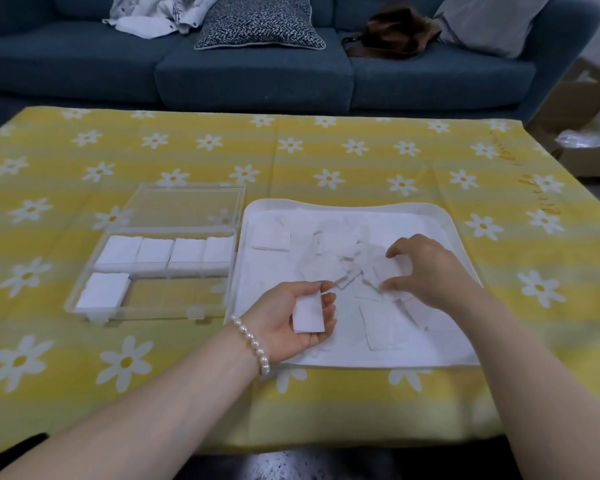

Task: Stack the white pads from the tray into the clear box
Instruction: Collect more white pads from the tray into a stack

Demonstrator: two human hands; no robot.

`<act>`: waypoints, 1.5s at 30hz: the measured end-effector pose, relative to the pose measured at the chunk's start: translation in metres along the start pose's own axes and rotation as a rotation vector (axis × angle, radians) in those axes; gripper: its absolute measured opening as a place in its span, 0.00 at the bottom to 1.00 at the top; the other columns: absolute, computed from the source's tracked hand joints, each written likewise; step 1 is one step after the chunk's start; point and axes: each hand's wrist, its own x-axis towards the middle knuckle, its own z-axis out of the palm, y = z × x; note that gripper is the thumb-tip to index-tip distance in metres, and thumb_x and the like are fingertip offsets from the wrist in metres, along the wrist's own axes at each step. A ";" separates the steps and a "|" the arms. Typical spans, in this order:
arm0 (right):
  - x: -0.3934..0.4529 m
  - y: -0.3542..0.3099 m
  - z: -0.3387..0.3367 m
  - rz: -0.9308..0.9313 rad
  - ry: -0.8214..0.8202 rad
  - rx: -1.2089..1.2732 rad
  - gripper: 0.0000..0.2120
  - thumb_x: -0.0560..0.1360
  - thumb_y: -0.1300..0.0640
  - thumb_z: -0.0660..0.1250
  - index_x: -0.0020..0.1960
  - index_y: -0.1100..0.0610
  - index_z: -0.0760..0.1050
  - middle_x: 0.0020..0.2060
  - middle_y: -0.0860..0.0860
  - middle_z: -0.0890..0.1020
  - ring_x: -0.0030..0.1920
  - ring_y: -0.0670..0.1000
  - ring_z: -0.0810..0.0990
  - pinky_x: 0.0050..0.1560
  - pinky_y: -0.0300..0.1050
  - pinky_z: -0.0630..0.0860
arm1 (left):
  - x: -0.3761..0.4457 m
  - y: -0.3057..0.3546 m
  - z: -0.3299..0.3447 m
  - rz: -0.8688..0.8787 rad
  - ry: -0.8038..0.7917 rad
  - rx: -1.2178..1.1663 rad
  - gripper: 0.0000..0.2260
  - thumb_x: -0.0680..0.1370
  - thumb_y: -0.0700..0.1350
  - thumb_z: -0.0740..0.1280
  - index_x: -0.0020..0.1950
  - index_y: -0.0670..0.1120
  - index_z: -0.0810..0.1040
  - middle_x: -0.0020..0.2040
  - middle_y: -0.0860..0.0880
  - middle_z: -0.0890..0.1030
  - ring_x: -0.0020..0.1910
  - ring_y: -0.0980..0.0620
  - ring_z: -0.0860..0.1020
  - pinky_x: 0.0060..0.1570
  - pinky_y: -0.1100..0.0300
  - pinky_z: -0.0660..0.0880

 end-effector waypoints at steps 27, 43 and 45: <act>-0.008 -0.006 -0.006 0.005 0.085 -0.066 0.20 0.69 0.60 0.72 0.59 0.54 0.72 0.51 0.52 0.80 0.51 0.56 0.77 0.50 0.48 0.72 | 0.003 -0.002 0.000 -0.002 0.022 0.011 0.07 0.78 0.40 0.62 0.44 0.41 0.78 0.33 0.46 0.79 0.32 0.51 0.75 0.31 0.61 0.75; -0.027 -0.016 -0.038 0.018 0.128 0.575 0.09 0.64 0.65 0.76 0.34 0.56 0.78 0.28 0.52 0.81 0.30 0.48 0.77 0.34 0.39 0.72 | 0.002 -0.003 0.003 0.026 -0.063 -0.031 0.13 0.77 0.50 0.62 0.46 0.40 0.77 0.37 0.43 0.79 0.33 0.48 0.77 0.34 0.59 0.76; -0.036 -0.029 -0.046 -0.016 0.025 0.920 0.09 0.62 0.69 0.75 0.34 0.59 0.77 0.24 0.52 0.80 0.26 0.47 0.76 0.31 0.34 0.72 | 0.001 -0.003 0.003 0.036 -0.101 -0.029 0.18 0.77 0.55 0.61 0.51 0.40 0.77 0.43 0.42 0.80 0.39 0.46 0.79 0.41 0.55 0.77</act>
